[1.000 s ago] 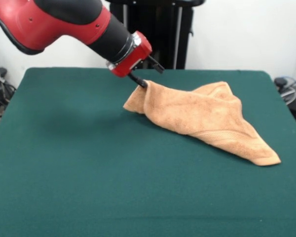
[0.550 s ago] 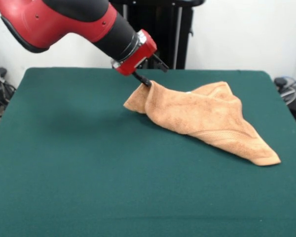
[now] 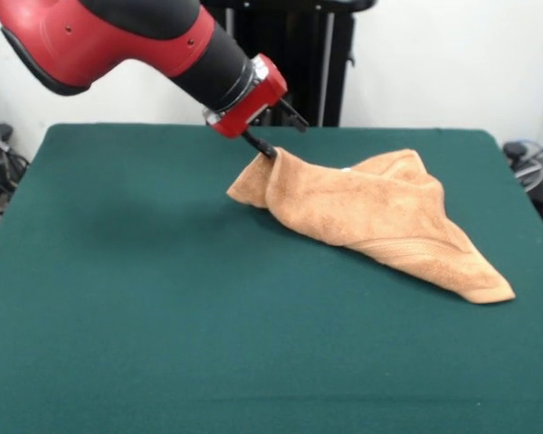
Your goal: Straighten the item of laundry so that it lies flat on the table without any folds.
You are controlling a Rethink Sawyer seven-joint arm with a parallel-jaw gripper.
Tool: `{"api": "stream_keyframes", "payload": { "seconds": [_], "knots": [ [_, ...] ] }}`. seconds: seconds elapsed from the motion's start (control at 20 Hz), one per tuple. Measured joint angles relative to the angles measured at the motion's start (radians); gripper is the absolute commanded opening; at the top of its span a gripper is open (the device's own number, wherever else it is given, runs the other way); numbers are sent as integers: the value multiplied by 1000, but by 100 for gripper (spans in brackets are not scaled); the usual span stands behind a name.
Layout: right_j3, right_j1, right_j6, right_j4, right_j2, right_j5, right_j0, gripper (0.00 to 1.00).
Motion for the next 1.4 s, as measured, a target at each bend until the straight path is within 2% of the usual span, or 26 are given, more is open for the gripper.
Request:
{"api": "stream_keyframes", "payload": {
  "seconds": [0.75, 1.4],
  "knots": [
    [-3, -2, 0, 0, -17, 1, 10, 100],
    [-40, -24, 0, 0, -17, 85, 8, 100]
  ]
}}
